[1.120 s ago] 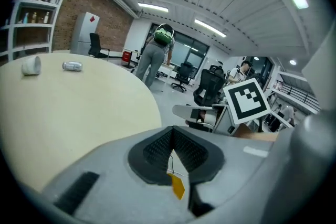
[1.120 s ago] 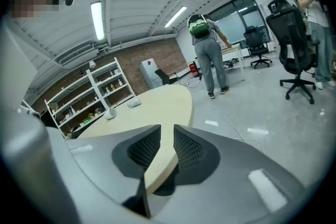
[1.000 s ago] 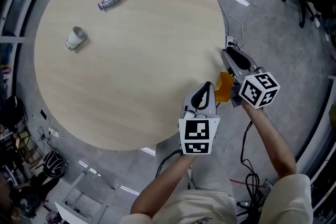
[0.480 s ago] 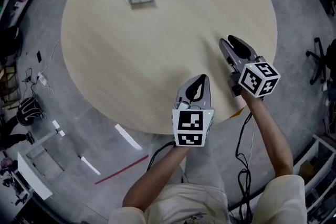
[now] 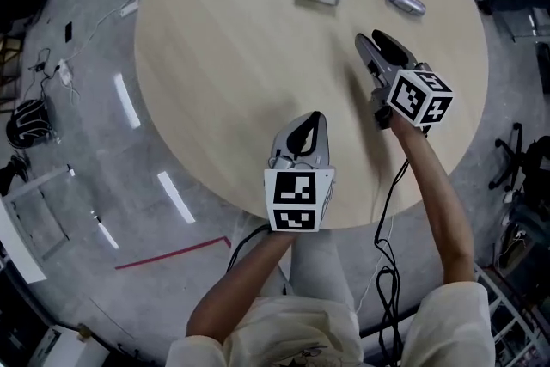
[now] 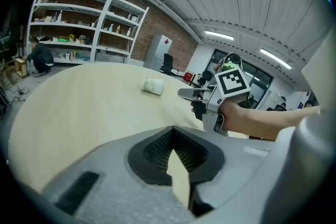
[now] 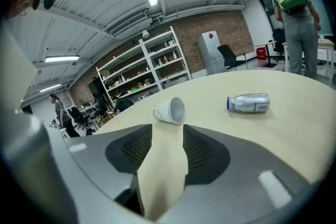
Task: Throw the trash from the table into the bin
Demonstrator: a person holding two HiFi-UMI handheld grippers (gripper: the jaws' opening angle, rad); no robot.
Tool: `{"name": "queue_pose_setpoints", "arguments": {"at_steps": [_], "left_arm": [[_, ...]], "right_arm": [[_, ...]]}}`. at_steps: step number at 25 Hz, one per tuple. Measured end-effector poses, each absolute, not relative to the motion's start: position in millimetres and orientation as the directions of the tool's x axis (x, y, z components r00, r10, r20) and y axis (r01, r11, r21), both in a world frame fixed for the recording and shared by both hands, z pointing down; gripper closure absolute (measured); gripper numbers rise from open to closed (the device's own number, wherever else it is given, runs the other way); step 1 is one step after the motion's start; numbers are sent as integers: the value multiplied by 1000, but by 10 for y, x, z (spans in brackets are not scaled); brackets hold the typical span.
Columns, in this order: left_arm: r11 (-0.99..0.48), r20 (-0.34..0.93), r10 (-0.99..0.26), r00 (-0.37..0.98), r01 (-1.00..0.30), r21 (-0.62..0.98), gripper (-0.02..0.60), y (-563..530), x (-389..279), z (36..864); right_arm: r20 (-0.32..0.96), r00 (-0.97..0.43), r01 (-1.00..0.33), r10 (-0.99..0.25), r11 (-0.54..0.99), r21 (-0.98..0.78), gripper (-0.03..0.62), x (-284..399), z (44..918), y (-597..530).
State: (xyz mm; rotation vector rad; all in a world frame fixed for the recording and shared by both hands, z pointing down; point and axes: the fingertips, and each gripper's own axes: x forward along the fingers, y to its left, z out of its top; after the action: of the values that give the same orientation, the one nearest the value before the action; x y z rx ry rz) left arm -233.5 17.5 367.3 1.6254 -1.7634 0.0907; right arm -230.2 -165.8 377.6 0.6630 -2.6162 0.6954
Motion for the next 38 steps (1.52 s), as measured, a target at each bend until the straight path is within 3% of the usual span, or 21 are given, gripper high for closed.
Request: {"name": "queue_pose_setpoints", "arguments": {"at_steps": [13, 17, 20, 26, 38], "left_arm": [[265, 559, -829, 19, -867, 422, 577, 223, -3023, 3922], [254, 557, -830, 23, -874, 414, 577, 241, -3058, 3909], [240, 556, -830, 33, -880, 411, 577, 238, -3066, 3887], [189, 547, -834, 76, -892, 411, 577, 120, -2776, 3817], [19, 541, -811, 223, -914, 406, 577, 159, -1774, 3735]], "right_arm": [[490, -815, -502, -310, 799, -330, 367, -3262, 4110, -2090], [491, -806, -500, -331, 824, -265, 568, -3315, 4098, -2069], [481, -812, -494, -331, 830, -261, 569, -3308, 4033, -1991], [481, -818, -470, -315, 848, -244, 569, -3008, 3960, -1843], [470, -766, -588, -439, 774, -235, 569, -1650, 3851, -1721]]}}
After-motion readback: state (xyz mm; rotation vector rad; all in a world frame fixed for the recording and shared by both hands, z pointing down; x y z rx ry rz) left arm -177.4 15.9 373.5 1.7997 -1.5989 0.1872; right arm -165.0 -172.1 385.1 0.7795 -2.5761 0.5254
